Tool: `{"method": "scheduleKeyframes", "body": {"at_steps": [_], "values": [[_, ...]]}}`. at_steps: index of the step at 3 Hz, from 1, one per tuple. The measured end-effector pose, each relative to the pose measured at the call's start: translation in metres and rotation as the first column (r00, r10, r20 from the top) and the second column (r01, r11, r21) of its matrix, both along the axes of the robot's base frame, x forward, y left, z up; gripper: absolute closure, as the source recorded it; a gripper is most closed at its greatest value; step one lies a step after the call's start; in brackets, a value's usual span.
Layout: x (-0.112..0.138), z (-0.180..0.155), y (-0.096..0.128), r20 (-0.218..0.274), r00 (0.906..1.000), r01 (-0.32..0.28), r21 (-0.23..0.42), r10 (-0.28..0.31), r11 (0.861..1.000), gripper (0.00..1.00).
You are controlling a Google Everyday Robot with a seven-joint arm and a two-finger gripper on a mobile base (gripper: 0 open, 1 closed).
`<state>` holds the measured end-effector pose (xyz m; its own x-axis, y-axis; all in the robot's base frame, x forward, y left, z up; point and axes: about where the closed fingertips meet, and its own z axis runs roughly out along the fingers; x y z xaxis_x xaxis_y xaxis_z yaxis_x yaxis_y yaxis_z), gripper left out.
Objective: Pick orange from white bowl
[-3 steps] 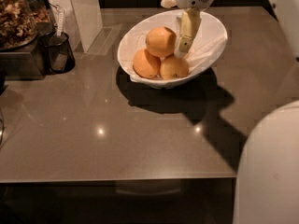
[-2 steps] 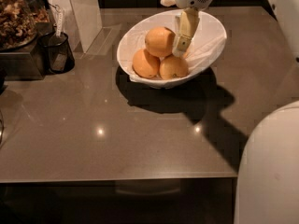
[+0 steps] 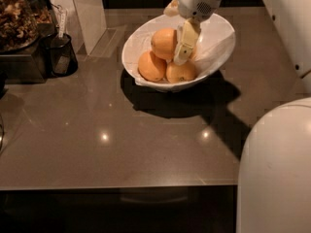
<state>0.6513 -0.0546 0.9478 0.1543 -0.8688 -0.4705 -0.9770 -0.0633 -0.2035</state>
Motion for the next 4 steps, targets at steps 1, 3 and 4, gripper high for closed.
{"method": "scheduleKeyframes", "body": {"at_steps": [1,3,4], "values": [[-0.0006,-0.0164,0.0052,-0.044,0.999,-0.009,0.021,0.01,1.0,0.0],[0.0037,-0.0167,0.0085,-0.032,0.9995,-0.005,0.027,0.006,1.0,0.43],[0.0037,-0.0167,0.0085,-0.032,0.9995,-0.005,0.027,0.006,1.0,0.66]]}}
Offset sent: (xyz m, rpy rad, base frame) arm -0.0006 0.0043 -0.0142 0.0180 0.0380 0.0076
